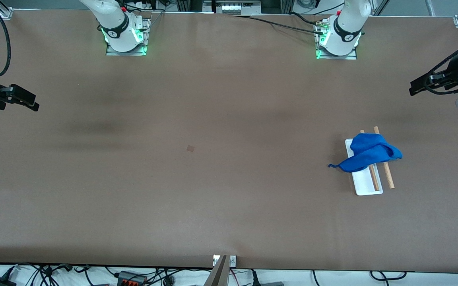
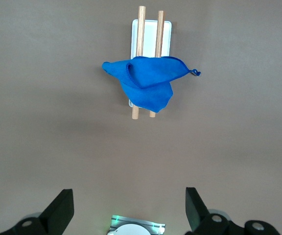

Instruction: Pass towel and hang on rack

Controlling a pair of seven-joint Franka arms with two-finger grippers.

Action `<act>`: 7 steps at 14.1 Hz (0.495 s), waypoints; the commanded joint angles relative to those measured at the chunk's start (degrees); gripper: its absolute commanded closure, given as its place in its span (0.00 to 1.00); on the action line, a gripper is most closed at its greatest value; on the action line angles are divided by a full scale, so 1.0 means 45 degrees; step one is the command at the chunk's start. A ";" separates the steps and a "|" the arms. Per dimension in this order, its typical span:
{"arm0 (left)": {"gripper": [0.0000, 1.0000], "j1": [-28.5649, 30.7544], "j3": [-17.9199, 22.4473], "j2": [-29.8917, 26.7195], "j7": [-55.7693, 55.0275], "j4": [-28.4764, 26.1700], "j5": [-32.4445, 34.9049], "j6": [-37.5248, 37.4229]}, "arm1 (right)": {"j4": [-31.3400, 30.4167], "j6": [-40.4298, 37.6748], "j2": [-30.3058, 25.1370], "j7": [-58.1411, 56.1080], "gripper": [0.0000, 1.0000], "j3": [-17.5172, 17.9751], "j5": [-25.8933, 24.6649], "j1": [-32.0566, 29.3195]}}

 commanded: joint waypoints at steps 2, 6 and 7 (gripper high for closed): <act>0.00 -0.0289 0.0191 -0.0430 0.0006 -0.0355 -0.1034 0.0335 | -0.0483 0.0070 -0.0573 0.0033 0.00 0.0016 -0.0311 0.0172; 0.00 -0.0289 0.0191 -0.0916 -0.0151 -0.1034 -0.1995 0.0919 | -0.0444 -0.0048 -0.0670 0.0072 0.00 -0.0003 -0.0292 0.0153; 0.00 -0.0231 0.0191 -0.1093 -0.0132 -0.1270 -0.2249 0.1037 | -0.0443 -0.0067 -0.0651 0.0091 0.00 -0.0023 -0.0273 0.0133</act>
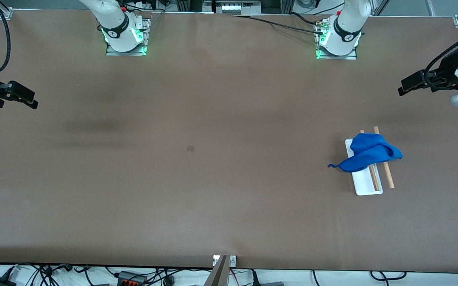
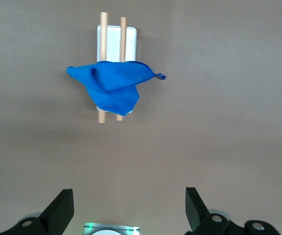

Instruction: Pass towel and hang on rack

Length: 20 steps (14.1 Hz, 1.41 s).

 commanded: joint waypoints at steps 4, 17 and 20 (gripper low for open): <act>0.00 -0.0181 -0.0008 -0.0769 0.0753 -0.0888 -0.0226 0.0314 | -0.0409 -0.0141 -0.0428 0.0111 0.00 -0.0011 -0.0161 0.0051; 0.00 -0.0025 -0.0711 -0.0632 0.1893 -0.0712 -0.0011 -0.0214 | -0.0390 -0.0102 -0.0428 0.0092 0.00 0.0008 -0.0181 0.0051; 0.00 -0.0142 -0.0946 -0.0436 0.1094 -0.0360 0.0674 -0.0408 | -0.0390 -0.0121 -0.0408 0.0072 0.00 0.0008 -0.0181 0.0051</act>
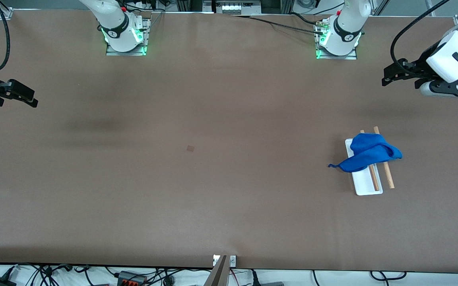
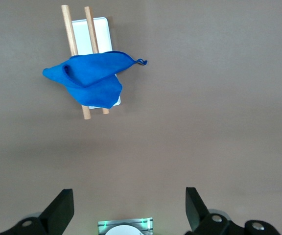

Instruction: Pass towel and hang on rack

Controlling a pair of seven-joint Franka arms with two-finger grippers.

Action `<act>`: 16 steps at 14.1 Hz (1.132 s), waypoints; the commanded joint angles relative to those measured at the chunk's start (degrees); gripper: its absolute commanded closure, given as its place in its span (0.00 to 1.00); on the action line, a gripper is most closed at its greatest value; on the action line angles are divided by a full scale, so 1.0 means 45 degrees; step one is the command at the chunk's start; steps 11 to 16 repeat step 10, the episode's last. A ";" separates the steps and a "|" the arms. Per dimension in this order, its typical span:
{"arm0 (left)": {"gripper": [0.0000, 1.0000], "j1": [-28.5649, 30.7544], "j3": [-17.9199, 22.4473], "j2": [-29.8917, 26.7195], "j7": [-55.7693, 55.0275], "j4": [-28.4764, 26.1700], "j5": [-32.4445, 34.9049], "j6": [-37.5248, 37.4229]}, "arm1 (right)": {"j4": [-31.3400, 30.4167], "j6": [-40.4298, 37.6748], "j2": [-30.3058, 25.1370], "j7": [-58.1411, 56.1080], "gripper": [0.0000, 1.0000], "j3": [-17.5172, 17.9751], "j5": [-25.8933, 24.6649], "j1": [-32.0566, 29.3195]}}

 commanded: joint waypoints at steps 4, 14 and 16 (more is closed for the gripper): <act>0.00 0.0052 -0.0108 0.0113 -0.0350 0.0229 0.0300 -0.0344 | -0.0357 -0.0029 -0.0359 -0.0026 0.00 0.0010 -0.0177 0.0052; 0.00 0.0052 -0.0089 0.0152 -0.0310 0.0249 0.0280 -0.0344 | -0.0377 -0.0087 -0.0379 -0.0065 0.00 0.0010 -0.0177 0.0052; 0.00 0.0052 -0.0089 0.0152 -0.0310 0.0249 0.0280 -0.0344 | -0.0377 -0.0087 -0.0379 -0.0065 0.00 0.0010 -0.0177 0.0052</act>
